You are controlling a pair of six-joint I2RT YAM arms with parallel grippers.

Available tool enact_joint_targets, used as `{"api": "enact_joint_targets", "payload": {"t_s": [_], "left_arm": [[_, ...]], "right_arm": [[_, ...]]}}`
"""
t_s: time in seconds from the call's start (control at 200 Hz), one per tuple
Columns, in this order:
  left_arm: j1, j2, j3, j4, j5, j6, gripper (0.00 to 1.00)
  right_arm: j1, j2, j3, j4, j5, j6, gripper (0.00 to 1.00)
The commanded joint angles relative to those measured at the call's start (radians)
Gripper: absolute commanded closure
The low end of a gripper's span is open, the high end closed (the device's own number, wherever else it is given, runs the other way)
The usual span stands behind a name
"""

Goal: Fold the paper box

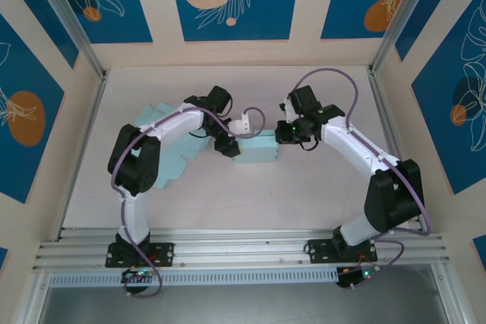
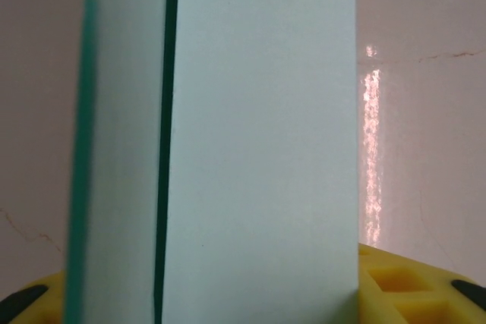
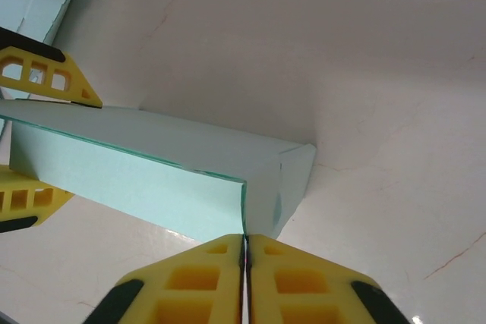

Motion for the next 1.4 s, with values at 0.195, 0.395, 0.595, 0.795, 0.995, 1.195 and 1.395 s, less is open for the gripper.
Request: {"api": "enact_joint_targets", "payload": {"t_s": [0.195,0.395,0.595,0.795,0.995,1.195,1.395], "left_arm": [[-0.015,-0.013,-0.017,-0.006,-0.057,0.011,0.53],[-0.025,-0.010,-0.019,-0.006,-0.085,0.011,0.55],[-0.025,-0.006,-0.016,-0.012,-0.089,0.019,0.55],[-0.025,-0.003,-0.014,-0.012,-0.084,0.021,0.55],[-0.023,0.004,0.003,-0.026,-0.075,0.025,0.55],[-0.023,0.006,0.004,-0.030,-0.074,0.027,0.54],[-0.023,0.008,0.006,-0.030,-0.074,0.025,0.54]], "right_arm": [[0.031,0.011,0.054,-0.021,-0.038,0.076,0.93],[0.031,0.016,0.070,-0.026,-0.072,0.123,0.96],[0.027,-0.002,0.076,-0.055,-0.001,0.088,0.95],[-0.008,-0.105,0.014,-0.002,0.013,-0.060,0.66],[-0.046,-0.082,-0.010,0.040,0.023,-0.186,0.47],[-0.063,-0.015,0.010,0.080,-0.022,-0.297,0.35],[-0.066,0.067,0.056,0.049,-0.041,-0.319,0.47]]}}
